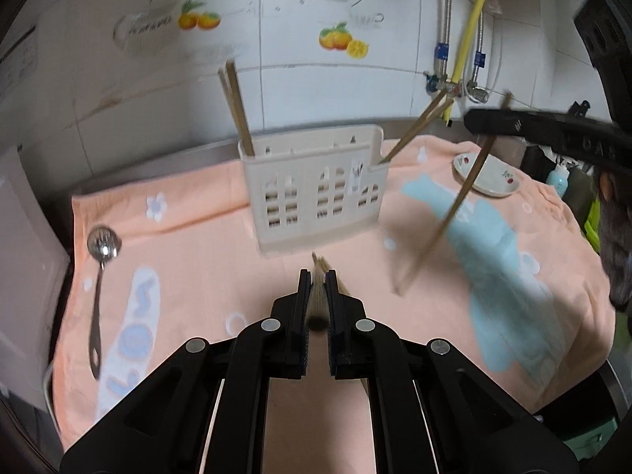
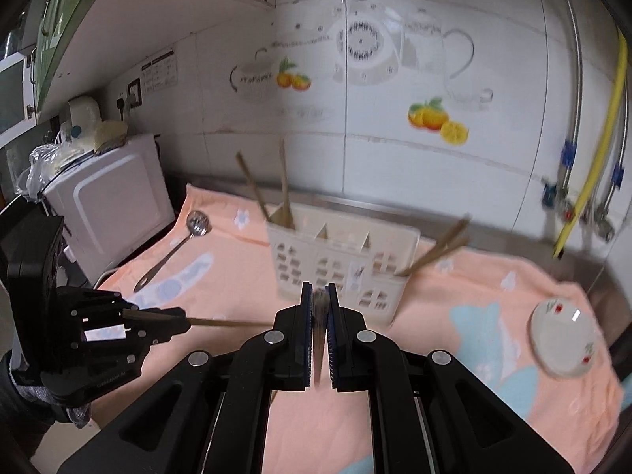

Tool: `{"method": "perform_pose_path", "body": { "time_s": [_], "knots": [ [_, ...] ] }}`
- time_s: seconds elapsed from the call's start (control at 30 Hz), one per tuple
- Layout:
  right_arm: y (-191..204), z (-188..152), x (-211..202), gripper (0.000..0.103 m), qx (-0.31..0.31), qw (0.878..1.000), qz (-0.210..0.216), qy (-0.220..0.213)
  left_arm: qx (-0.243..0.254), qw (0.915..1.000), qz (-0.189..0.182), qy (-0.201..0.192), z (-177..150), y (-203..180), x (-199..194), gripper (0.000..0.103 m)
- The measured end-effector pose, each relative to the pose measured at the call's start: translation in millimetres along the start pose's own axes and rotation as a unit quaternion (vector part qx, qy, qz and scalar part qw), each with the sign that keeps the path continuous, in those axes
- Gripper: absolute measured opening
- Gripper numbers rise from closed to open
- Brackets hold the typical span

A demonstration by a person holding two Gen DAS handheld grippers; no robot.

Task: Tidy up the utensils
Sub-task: 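Lift both held chopsticks upright and carry them over the cream caddy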

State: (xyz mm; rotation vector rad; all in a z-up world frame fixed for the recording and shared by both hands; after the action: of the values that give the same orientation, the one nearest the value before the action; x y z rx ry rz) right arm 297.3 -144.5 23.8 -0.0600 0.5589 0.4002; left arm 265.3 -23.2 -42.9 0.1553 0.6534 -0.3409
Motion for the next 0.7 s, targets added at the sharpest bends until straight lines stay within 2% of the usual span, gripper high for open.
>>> {"method": "perform_pose_path", "body": {
  "time_s": [0.43,0.7],
  "knots": [
    [-32.8,109.6,-13.7,0.006,0.015,0.997,-0.026,-0.072,0.021,0.9992,-0.004,-0.034,60.5,2.1,-12.2,0.006],
    [-55.6,139.3,20.5,0.006,0.038,0.992,-0.071,-0.095,0.040,0.9964,0.003,-0.075,105.6,1.7,-33.7,0.006]
  ]
}}
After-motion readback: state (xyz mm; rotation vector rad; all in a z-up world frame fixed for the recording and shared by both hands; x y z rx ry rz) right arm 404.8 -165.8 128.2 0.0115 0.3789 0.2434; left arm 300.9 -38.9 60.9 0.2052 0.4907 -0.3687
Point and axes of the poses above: each gripper's, at about its wrist camera, not at the fingertips, and x roughly the way its jaws point, y to its left, z to its top, the point moved 7 cm from there along x, roughly the way its jaws point, and after that the axes turned 3 degrees about x, right-handed, at the moved point
